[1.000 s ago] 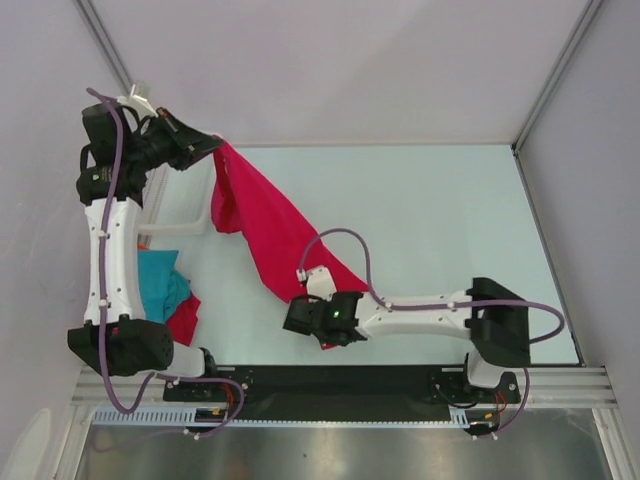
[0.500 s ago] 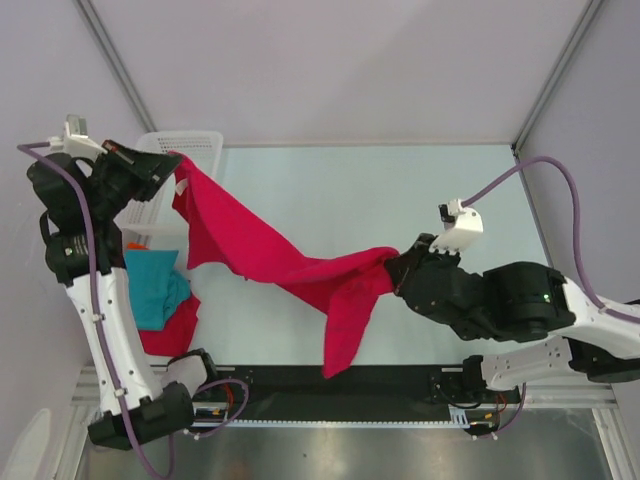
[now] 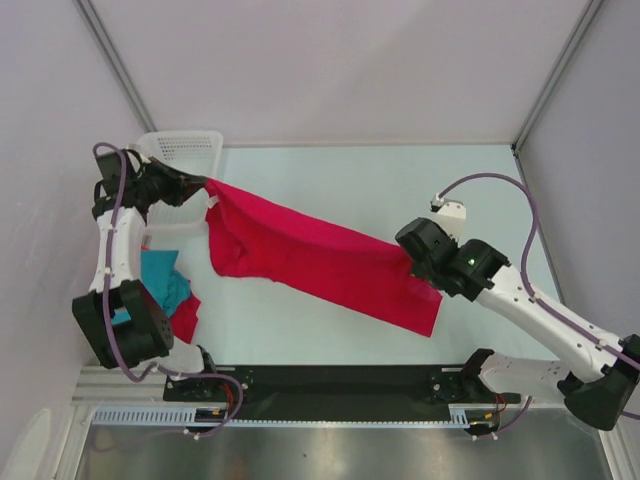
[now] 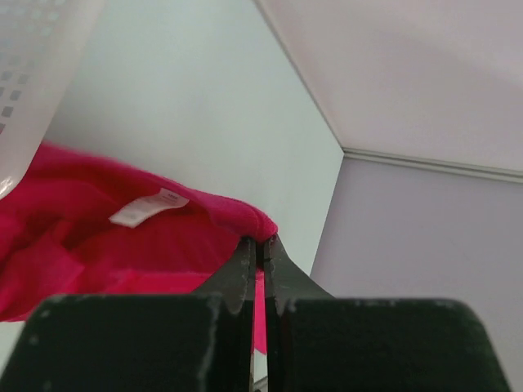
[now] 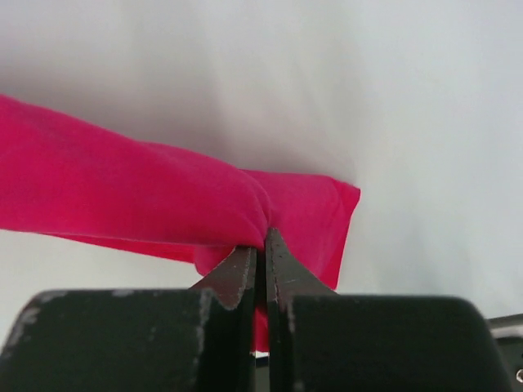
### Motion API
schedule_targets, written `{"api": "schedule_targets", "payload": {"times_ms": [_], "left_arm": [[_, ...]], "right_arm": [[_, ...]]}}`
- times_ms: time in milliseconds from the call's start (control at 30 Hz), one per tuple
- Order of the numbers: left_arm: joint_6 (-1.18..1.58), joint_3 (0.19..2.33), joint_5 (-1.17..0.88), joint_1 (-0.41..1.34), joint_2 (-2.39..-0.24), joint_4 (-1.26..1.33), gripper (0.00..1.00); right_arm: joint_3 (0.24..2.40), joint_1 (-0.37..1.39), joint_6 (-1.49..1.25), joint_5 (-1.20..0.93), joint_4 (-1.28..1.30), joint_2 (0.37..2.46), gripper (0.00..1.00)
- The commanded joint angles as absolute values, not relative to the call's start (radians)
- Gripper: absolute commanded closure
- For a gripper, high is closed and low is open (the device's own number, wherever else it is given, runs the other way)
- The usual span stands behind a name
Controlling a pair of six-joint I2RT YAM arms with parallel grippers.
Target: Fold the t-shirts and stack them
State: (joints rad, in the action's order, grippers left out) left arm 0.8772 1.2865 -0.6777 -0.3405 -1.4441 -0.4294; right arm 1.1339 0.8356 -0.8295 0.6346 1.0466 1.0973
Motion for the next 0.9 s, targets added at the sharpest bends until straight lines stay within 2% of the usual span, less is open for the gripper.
{"api": "schedule_targets", "payload": {"times_ms": [0, 367, 667, 767, 867], "left_arm": [[0.83, 1.312, -0.669, -0.296, -1.526, -0.376, 1.0], [0.759, 1.344, -0.643, -0.279, -1.672, -0.373, 1.0], [0.724, 1.54, -0.672, -0.276, -1.787, -0.374, 0.94], [0.73, 1.624, -0.71, -0.275, -1.864, -0.373, 0.88], [0.726, 1.673, -0.748, -0.265, -1.945, -0.371, 0.66]], "right_arm": [[1.124, 0.735, -0.669, 0.558, 0.881, 1.181, 0.97], [1.189, 0.56, -0.505, 0.512, 0.677, 1.482, 0.94], [1.393, 0.396, -0.448, 0.492, 0.617, 1.693, 0.94], [1.468, 0.37, -0.44, 0.474, 0.618, 1.758, 0.93], [1.529, 0.354, -0.428, 0.446, 0.636, 1.819, 0.73]]}}
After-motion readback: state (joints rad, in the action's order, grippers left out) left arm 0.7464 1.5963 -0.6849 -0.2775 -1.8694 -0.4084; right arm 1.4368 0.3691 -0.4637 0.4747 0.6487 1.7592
